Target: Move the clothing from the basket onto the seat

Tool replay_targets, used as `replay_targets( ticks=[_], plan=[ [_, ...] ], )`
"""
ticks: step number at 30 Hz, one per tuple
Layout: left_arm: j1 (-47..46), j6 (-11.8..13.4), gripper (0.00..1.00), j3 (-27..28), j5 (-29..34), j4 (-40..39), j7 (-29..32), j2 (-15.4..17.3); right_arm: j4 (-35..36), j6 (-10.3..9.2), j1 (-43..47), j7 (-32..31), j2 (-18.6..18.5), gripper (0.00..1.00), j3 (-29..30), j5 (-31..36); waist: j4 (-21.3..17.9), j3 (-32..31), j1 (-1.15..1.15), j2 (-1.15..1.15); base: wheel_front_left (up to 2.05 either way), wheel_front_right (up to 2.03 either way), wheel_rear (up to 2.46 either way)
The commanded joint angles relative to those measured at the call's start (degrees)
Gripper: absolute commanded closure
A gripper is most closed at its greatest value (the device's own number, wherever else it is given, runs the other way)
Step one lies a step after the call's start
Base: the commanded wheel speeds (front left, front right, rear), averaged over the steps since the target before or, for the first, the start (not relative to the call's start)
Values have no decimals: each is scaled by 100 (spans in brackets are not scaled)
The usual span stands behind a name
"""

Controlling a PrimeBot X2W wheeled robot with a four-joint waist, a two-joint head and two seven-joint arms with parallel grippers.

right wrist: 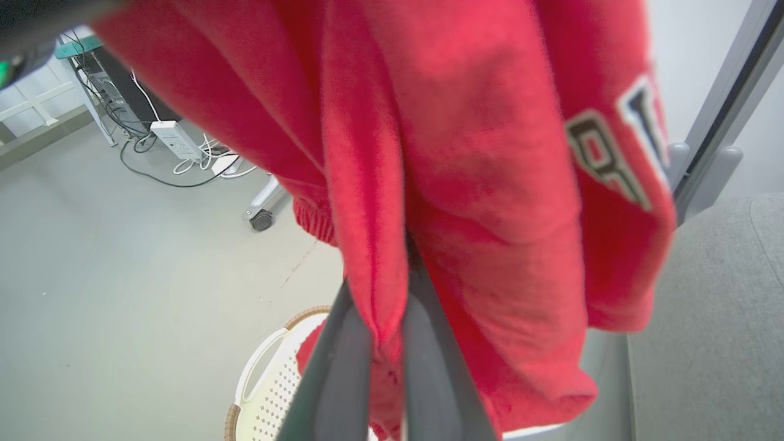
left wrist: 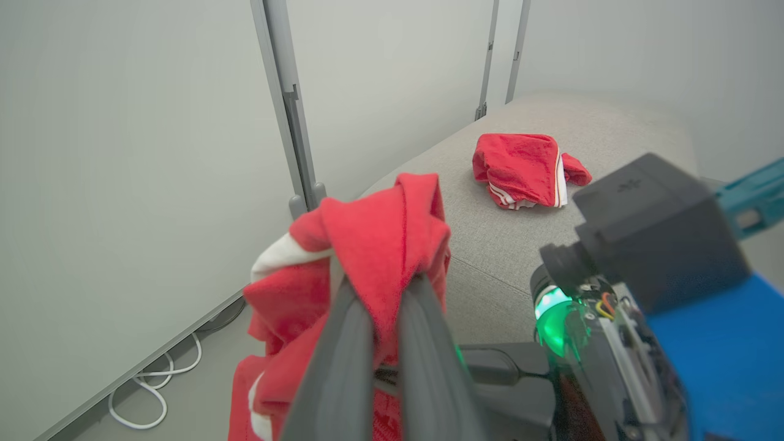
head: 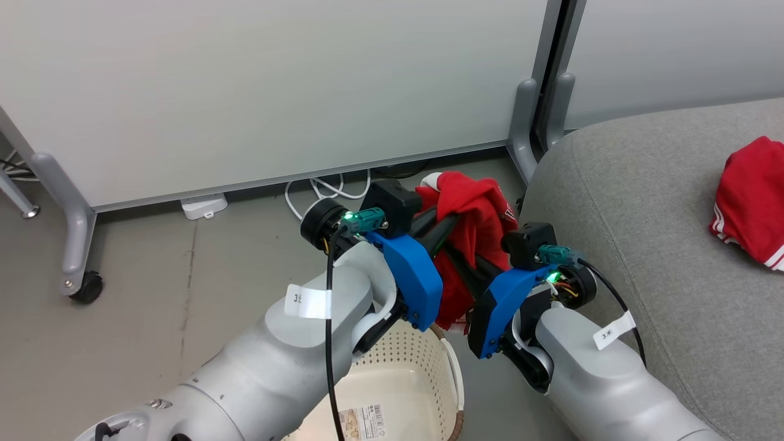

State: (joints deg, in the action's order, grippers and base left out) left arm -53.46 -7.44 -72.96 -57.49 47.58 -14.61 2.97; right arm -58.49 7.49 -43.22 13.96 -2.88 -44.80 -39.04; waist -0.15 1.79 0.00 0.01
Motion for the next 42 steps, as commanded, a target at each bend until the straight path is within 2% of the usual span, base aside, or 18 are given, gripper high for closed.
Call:
replay_targets(
  ticks=[1,9,12,22,27,35,42],
  plan=[
    [31,-3,0,25,3,16,-38,-4,-45,1,-74,42,-1,100,-32,-76,-1,0,0,-1,0,0,0],
    [200,-2,0,183,75,-45,-65,98,-135,1,-143,91,-1,100,-89,-136,17,-7,0,-1,0,0,0],
    [363,63,0,464,227,-243,-63,223,-167,1,-146,107,-1,100,-94,-140,22,-12,0,-1,0,0,0],
    [1638,243,0,1860,1360,-1466,-66,804,-204,1,-78,126,-85,100,17,-111,59,16,0,-1,0,0,0],
    [2231,299,0,2408,1910,-1888,-66,937,-134,1,-26,128,-121,100,92,-67,83,38,0,-1,0,0,0],
    [3335,202,0,3486,2727,-2491,-66,965,-45,1,110,129,-162,100,181,27,80,42,0,-1,0,0,0],
    [4042,85,0,4196,3221,-2649,-66,860,-4,1,157,128,-163,100,256,81,53,34,0,-1,0,0,0]
  ],
)
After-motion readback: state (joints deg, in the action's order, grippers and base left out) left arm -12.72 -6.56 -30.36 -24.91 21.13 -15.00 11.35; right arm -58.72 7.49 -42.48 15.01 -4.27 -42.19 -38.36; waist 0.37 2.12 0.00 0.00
